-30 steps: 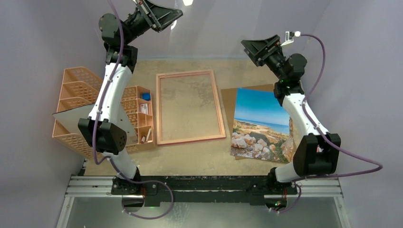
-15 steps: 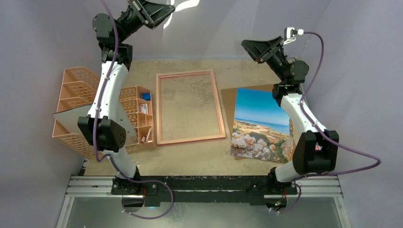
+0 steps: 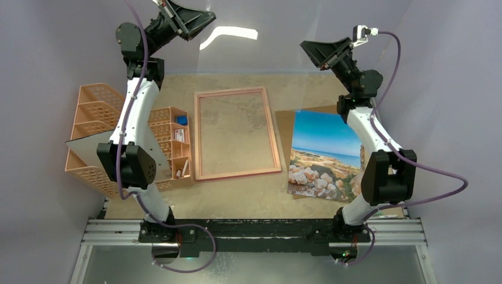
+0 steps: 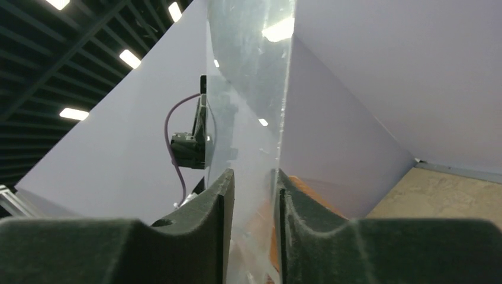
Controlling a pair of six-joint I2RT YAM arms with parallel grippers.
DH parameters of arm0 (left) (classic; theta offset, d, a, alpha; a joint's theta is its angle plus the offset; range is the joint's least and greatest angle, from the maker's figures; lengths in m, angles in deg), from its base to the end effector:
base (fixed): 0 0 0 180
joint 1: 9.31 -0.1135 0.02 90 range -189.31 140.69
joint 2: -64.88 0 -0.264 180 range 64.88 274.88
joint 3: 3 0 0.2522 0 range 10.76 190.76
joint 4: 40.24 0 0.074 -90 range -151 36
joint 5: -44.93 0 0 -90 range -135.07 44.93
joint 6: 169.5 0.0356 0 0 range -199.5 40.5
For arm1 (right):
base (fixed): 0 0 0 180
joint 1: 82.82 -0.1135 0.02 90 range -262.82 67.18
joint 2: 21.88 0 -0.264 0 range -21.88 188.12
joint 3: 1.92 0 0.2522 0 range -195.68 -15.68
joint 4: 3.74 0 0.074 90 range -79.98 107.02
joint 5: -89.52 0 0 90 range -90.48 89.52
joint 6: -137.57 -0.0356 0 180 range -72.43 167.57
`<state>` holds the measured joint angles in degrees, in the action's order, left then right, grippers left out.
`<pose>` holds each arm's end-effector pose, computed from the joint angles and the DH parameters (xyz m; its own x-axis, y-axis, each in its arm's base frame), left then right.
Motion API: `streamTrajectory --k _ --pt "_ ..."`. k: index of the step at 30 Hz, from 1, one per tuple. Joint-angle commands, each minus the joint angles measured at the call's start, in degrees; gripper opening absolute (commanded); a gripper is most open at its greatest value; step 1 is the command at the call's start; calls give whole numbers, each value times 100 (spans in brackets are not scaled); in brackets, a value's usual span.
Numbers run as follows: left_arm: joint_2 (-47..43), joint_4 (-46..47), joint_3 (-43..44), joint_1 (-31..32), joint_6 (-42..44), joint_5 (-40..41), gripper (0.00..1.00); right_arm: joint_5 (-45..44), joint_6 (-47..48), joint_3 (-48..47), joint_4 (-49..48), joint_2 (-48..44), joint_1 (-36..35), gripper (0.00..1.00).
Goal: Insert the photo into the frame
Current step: Place the photo frame item in the photo frame.
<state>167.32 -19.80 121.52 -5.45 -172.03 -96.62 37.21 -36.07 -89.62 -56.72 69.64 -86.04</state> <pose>0.3787 -0.0535 0.5311 -0.6469 -0.5790 -0.4962 0.6464 -0.0711 -0.7597 0.3437 0.0411 0.4379 -0.3572 0.7676 -0.5321 -0.7998 0.0428 0.5987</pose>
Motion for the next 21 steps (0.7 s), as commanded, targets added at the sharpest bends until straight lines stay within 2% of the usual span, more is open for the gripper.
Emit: streamTrajectory --k 1,2,5,7,10,12,14,17,21 --pt "-115 461 -161 -78 -147 26 0 147 -160 -356 -471 -15 24 22" --pt "-158 435 -224 -78 -92 30 0 188 -156 -363 -457 6 24 16" --pt "-291 132 -399 -74 239 31 3 229 -179 -278 -434 10 24 7" --pt "-421 -262 -558 -84 631 38 19 247 -175 -153 -364 -19 24 0" --pt "-647 -1722 -749 -181 1770 152 48 275 -171 72 -158 -88 24 0" --pt "-800 -2892 -854 -349 2873 377 62 347 -164 262 69 -119 24 0" --pt "-881 -3749 -1005 -640 3582 402 74 460 -43 448 481 -195 17 0" --pt "-901 -5135 -1131 -1073 4564 791 81 408 475 726 1497 -394 -54 0" --pt "-857 -6539 -1191 -1238 5712 2010 82 368 1137 860 2513 -390 -242 0"
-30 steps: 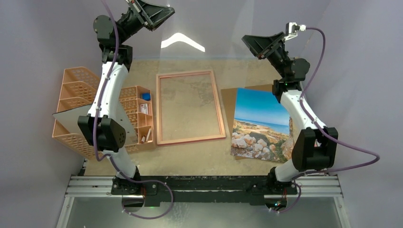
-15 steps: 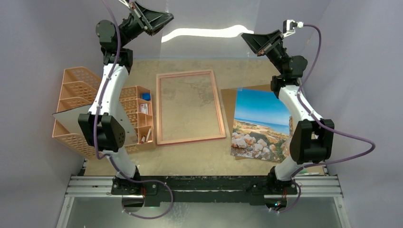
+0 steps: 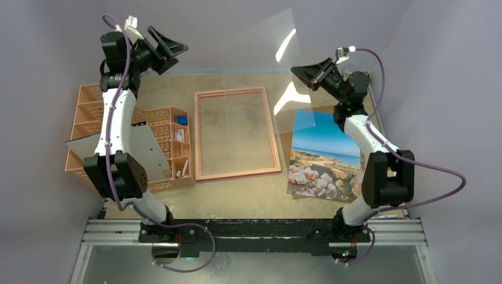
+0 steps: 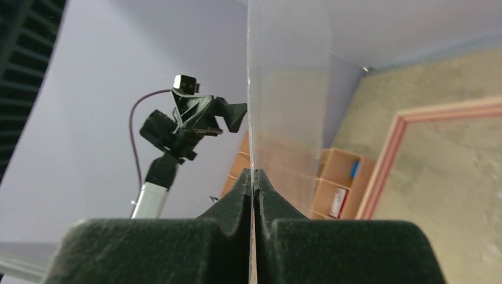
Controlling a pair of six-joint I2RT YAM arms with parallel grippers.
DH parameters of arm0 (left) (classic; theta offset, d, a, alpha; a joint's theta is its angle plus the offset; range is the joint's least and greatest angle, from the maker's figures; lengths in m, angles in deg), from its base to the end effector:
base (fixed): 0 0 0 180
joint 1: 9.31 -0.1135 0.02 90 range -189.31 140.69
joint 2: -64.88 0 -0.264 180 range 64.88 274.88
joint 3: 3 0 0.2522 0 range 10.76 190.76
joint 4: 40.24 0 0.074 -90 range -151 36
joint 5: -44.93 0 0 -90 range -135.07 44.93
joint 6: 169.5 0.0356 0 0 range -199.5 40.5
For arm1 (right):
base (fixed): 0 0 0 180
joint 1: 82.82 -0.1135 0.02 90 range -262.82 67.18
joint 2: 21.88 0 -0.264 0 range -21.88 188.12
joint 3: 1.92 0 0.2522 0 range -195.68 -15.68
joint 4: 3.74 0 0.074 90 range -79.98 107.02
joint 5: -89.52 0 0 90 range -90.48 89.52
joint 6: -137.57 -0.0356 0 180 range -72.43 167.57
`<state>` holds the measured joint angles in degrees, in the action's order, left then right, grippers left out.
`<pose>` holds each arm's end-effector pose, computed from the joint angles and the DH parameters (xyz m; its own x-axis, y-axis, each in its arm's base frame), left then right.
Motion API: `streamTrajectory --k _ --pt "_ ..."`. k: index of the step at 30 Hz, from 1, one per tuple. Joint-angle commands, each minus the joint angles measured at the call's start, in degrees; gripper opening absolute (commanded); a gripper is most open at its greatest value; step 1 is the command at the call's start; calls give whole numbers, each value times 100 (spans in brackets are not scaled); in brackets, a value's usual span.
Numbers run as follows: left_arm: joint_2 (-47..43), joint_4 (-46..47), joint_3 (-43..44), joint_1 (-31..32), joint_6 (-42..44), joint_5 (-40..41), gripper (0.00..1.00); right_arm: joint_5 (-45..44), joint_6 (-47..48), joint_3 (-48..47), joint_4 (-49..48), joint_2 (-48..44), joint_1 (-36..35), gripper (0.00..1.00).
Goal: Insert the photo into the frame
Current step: Place the photo frame item in the photo frame.
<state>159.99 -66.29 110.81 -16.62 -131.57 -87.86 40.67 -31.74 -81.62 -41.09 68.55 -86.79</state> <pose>0.3817 0.0246 0.4445 -0.5314 -0.6517 -0.5411 0.2533 0.4873 -0.8357 0.3574 0.0483 0.3757 -0.5450 0.7039 -0.4556 -0.5578 0.1013 0.8238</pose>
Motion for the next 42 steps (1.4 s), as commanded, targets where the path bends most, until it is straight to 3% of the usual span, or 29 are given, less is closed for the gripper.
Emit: streamTrajectory --k 1,15,20,28,33,42 --pt "-131 -2000 -188 -121 1792 1369 82 -6 794 89 1123 -232 -245 0" --pt "-498 -1838 -1598 119 2028 2782 79 -863 566 -222 1084 955 -1780 0" --pt "-326 -1668 -1698 524 2026 3288 79 -1400 210 156 591 1377 -1908 0" --pt "276 -1531 -1596 897 1992 3435 79 -2266 162 739 -403 1666 -1955 0" --pt "670 -1480 -1443 968 1992 3478 79 -2574 595 1023 -502 1666 -1955 0" --pt "1152 -1390 -1196 990 2081 3650 79 -2559 472 1353 -1030 2047 -1953 0"
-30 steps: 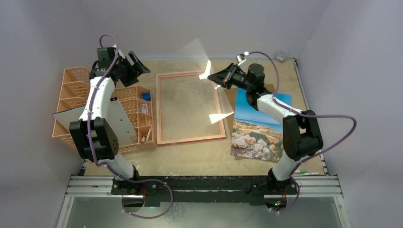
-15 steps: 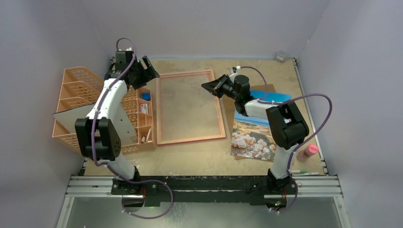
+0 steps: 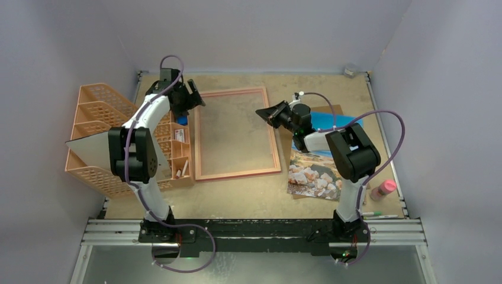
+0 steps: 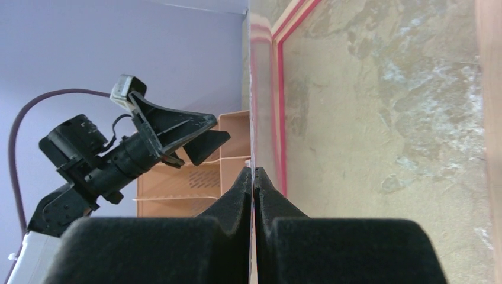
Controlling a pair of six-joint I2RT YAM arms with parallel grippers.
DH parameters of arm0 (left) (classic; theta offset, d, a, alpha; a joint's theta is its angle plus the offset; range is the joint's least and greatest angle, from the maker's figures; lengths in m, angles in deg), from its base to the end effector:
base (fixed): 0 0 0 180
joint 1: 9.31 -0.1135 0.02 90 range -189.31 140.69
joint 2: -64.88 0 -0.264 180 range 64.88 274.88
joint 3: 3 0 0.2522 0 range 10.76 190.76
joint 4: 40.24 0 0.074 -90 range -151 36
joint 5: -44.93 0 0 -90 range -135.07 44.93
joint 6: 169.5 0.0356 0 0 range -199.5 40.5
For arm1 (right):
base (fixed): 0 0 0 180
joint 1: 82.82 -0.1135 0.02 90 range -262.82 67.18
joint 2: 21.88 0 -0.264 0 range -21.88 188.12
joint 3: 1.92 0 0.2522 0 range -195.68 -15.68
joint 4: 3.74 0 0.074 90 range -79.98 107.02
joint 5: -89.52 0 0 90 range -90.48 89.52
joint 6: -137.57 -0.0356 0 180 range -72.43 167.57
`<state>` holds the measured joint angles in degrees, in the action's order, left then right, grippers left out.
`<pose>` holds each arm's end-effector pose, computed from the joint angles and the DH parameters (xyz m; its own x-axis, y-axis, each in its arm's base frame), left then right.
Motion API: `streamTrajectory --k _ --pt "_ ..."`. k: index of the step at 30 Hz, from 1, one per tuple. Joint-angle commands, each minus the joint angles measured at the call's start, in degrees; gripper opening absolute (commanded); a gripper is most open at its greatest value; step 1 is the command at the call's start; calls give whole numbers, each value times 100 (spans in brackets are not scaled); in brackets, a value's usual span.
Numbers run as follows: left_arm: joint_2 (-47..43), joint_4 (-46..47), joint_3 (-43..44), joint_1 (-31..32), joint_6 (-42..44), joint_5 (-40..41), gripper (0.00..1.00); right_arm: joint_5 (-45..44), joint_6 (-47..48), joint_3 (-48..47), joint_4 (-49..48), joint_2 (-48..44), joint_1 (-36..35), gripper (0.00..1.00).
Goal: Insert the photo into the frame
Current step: Place the photo frame item in the photo frame.
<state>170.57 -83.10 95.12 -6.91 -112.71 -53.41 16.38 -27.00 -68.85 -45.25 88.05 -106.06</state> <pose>0.4104 -0.0224 0.2502 -0.7176 -0.5123 -0.4717 -0.3099 0.8415 -0.4424 0.3657 0.1683 0.1869 -0.6272 0.7347 -0.2587 -0.1483 0.2134 0.9656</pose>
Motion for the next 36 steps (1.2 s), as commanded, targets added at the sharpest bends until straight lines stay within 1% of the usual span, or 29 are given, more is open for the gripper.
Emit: streamTrajectory --k 1,6,13,18,21,26,32,34,36 --pt "141 322 387 24 212 264 79 -79 -5 74 -610 127 -27 0" --pt "350 548 402 41 215 464 79 166 -222 127 -482 213 -29 0" --pt "541 797 130 166 209 810 79 410 -623 356 -72 1 -5 0" --pt "704 242 60 290 -81 1040 79 418 -539 233 220 -80 25 0" --pt "769 -107 44 418 -264 1277 82 431 -516 298 207 -86 69 0" --pt "898 -385 7 617 -408 1563 85 486 -505 333 187 -95 117 0" --pt "971 -479 -130 742 -540 1537 85 618 -478 388 133 -135 151 0" --pt "951 -353 -260 745 -569 1266 85 693 -491 425 92 -187 198 0" --pt "849 -34 -481 745 -612 730 83 776 -534 482 17 -250 250 0"
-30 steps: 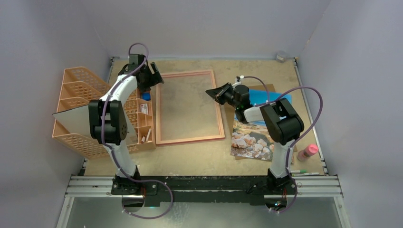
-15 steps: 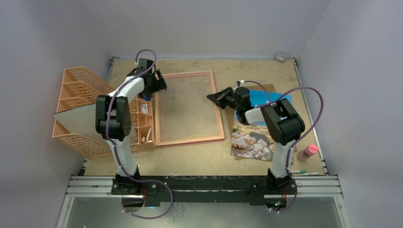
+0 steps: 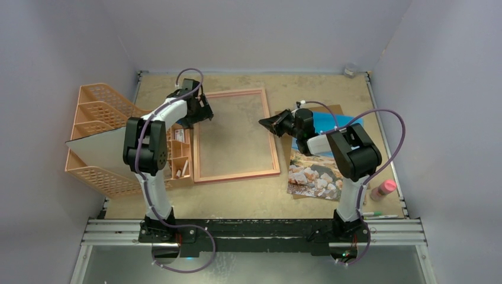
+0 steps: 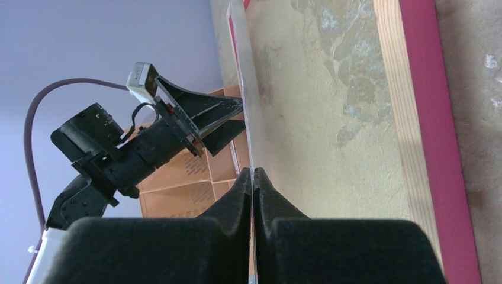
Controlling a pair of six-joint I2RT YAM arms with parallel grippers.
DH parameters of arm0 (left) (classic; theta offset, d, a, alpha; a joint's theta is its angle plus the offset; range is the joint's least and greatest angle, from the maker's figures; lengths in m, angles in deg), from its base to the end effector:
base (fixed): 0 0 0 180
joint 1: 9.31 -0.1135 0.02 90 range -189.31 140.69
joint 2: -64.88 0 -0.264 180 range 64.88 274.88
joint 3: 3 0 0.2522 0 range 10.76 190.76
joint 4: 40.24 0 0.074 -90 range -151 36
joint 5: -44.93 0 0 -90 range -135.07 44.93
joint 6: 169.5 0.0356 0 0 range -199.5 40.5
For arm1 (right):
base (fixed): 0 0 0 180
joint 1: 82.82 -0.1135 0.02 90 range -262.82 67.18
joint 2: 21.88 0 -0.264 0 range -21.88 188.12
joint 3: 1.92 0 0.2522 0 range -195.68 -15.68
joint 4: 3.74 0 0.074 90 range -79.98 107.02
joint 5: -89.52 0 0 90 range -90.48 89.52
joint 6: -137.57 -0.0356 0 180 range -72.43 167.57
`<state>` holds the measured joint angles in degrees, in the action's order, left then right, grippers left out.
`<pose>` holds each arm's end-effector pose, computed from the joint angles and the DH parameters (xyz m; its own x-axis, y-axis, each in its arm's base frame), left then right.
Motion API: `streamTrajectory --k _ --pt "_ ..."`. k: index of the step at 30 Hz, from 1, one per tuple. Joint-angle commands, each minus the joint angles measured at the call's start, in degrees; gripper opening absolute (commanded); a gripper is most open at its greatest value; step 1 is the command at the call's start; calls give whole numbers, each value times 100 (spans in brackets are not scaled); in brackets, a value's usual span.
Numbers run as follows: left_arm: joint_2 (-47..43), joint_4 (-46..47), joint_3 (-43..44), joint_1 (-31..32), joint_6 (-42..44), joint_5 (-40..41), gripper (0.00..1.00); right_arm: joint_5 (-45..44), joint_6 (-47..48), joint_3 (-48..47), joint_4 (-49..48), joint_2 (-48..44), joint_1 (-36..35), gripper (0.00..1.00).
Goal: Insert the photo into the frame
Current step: Place the photo frame item in the photo frame.
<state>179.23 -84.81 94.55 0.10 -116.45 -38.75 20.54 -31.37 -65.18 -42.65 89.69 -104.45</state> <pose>0.4176 -0.0652 0.1851 -0.7584 -0.4799 -0.4410 -0.4322 0.8768 -0.2108 0.3584 0.1558 0.1532 -0.6897 0.7120 -0.1318 0.0199 0.2005 0.9795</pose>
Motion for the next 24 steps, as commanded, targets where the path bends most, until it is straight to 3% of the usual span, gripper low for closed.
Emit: streamTrajectory --k 1,4,10,18,24 --pt "-87 314 -540 43 -296 -1009 82 405 -113 140 -265 -458 123 0" --pt "-354 805 -822 43 -449 -1562 79 530 -158 228 -324 -603 238 0" --pt "-588 1010 -785 11 -478 -1817 77 817 -326 355 -544 -808 416 0" --pt "-960 672 -546 -152 -218 -847 80 983 -748 466 -809 -1111 493 0" --pt "-1984 1552 -1289 -304 -496 -451 79 896 -1012 393 -895 -1196 478 0"
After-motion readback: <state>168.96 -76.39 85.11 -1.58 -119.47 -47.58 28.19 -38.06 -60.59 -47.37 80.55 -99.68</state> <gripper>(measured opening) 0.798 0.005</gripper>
